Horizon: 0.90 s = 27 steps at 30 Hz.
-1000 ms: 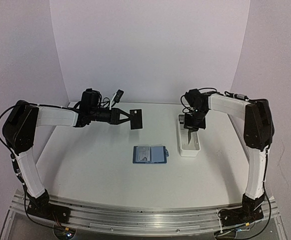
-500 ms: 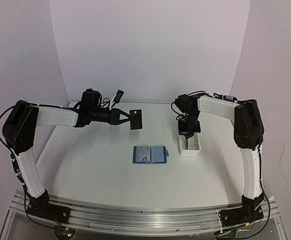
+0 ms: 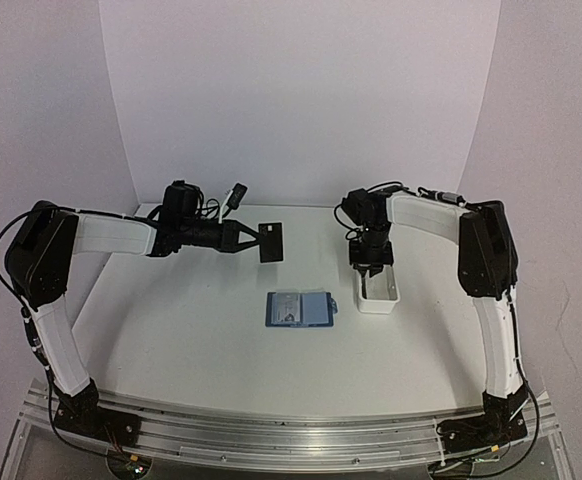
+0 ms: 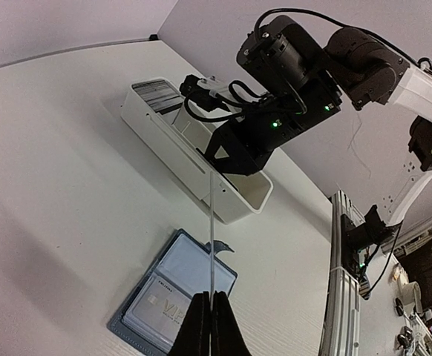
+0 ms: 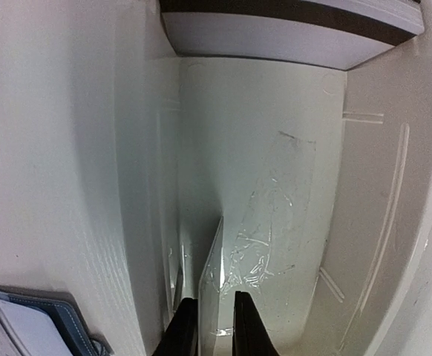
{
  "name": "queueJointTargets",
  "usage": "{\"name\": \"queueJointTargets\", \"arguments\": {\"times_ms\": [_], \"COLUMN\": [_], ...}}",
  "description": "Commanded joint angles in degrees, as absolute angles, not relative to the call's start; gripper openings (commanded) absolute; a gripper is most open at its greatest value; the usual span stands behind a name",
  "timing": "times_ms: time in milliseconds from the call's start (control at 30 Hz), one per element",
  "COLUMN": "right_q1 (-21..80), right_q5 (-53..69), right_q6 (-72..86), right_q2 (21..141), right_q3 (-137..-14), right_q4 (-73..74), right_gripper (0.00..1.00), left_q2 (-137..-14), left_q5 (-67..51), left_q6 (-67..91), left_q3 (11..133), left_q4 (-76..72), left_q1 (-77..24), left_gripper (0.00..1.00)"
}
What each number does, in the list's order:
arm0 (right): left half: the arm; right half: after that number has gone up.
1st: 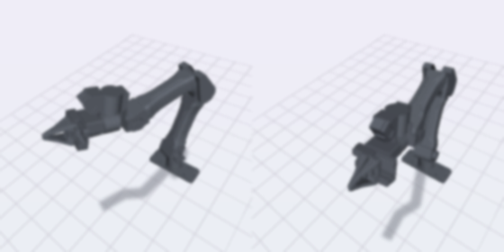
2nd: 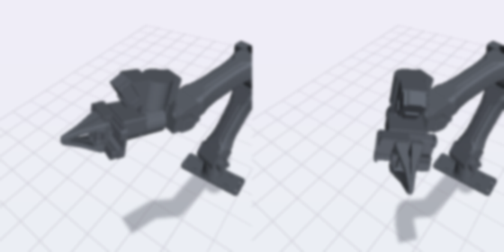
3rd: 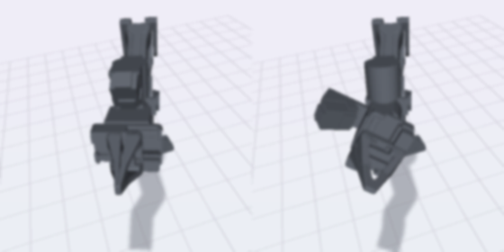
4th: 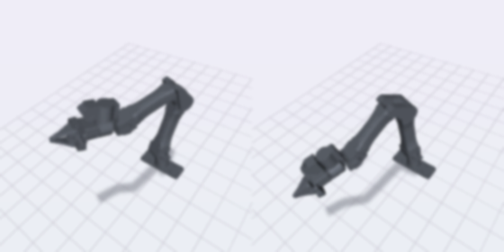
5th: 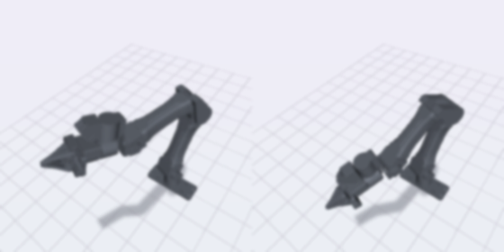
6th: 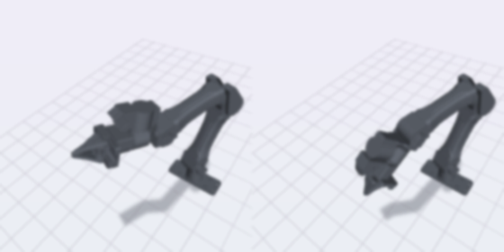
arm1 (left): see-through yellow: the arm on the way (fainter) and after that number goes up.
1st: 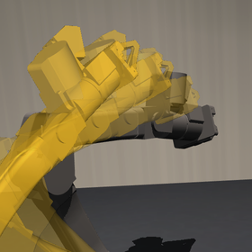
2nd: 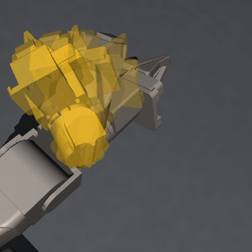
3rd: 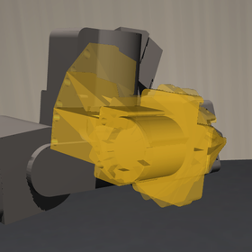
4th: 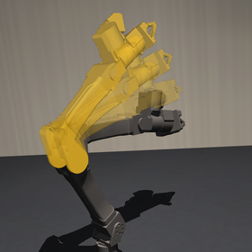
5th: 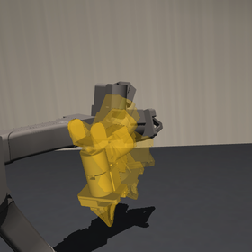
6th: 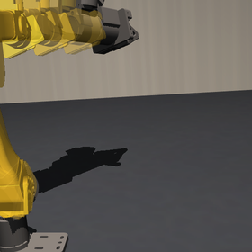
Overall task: Put the credit cards into the card holder
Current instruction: Place the credit card in the storage box.
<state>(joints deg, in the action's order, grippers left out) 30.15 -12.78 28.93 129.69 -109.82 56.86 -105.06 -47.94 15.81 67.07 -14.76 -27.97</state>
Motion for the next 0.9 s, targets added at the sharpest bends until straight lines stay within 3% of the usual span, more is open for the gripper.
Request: {"name": "queueJointTargets", "arguments": {"times_ms": [0,633,867], "right_q1": [30.6,30.6,32.7], "right_q5": [-10.9,-10.4,-6.1], "right_q6": [30.0,29.2,25.6], "right_q2": [131.2,127.0,122.3], "right_q3": [-111.6,-119.4,-118.7], "right_q4": [58.1,61.4,56.5], "right_gripper": [0.21,0.24,0.26], "left_q2": [-102.3,-102.7,-103.7], "left_q5": [-47.8,-47.7,-47.5], "left_q6": [14.2,13.7,14.6], "left_q3": [67.1,66.9,67.0], "left_q4": [-15.0,-14.6,-10.1], "left_q1": [-28.0,-28.0,-29.0], "left_gripper": [0.00,0.00,0.00]}}
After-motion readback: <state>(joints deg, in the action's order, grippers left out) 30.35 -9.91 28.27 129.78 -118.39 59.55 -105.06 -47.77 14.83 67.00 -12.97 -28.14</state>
